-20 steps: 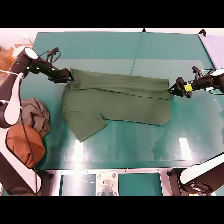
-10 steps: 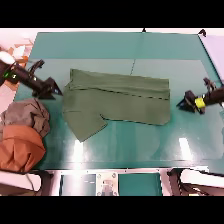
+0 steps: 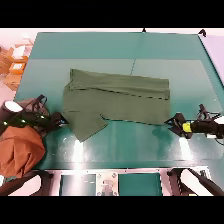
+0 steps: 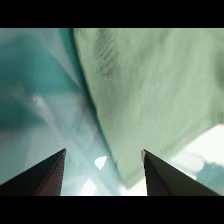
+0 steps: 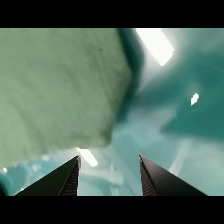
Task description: Fold the shirts.
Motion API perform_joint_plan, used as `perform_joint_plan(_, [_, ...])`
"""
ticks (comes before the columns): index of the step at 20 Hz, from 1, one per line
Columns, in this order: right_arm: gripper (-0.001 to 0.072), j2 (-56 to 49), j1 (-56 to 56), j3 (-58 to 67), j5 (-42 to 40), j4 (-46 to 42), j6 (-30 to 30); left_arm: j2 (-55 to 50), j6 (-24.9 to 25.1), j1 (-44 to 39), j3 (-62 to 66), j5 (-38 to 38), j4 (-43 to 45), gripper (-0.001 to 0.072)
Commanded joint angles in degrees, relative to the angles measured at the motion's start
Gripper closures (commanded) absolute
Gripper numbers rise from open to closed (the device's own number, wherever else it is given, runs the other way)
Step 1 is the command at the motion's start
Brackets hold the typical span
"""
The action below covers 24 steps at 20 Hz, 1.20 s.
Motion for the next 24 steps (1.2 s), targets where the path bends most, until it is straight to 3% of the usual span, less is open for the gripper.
perform_joint_plan(1, [0.0268, -0.92, 4.85, -3.28, -10.62, 6.67, -0.5, -1.57, 3.82, -2.62, -4.72, 9.11, -8.17, 0.0162])
perform_joint_plan(5, [0.027, -4.96, 8.74, -3.26, -15.23, 9.44, -0.28, -7.91, 3.87, -10.54, -4.31, 14.4, -12.04, 0.0168])
perform_joint_plan(6, [0.0283, -5.27, 8.83, -3.26, -16.22, 9.7, -0.28, -7.91, 3.98, -10.54, -3.58, 14.97, -13.09, 0.0328])
perform_joint_plan(7, [0.0343, -5.22, 8.83, -3.1, -17.33, 10.08, -0.31, -7.87, 4.92, -10.54, -2.08, 14.27, -12.85, 0.0518])
perform_joint_plan(8, [0.0444, -5.2, 8.83, -2.71, -17.55, 10.29, -0.37, -7.87, 5.25, -10.54, -0.11, 12.11, -12.33, 0.0664])
perform_joint_plan(9, [0.0608, -5.18, 8.83, -2.21, -17.27, 10.16, -1.03, -7.87, 5.31, -10.54, 1.88, 9.81, -11.56, 0.068])
perform_joint_plan(10, [0.0695, -5.18, 8.81, -1.53, -16.22, 9.86, -2.08, -7.87, 5.22, -10.54, 4.31, 7.04, -10.1, 0.0681])
perform_joint_plan(14, [0.0697, -4.96, 8.17, 4.17, -6.82, 2.4, -1.18, -0.31, 0.31, -10.54, 8.87, -0.7, -0.52, 0.0683])
perform_joint_plan(17, [0.0697, -4.74, 5.73, 10.08, 4.13, -9.77, 4.59, 7.58, -4.59, -10.54, 8.57, -9.55, 9.44, 0.0683])
perform_joint_plan(20, [0.0697, -4.72, 5.27, 12.98, 12.68, -19.5, 8.74, 11.87, -7.23, -10.58, 8.04, -14.12, 9.79, 0.0683])
perform_joint_plan(24, [0.0697, -4.72, 5.53, 15.67, 15.65, -19.19, 8.31, 12.52, -8.66, -12.87, 9.14, -14.75, 7.26, 0.0683])
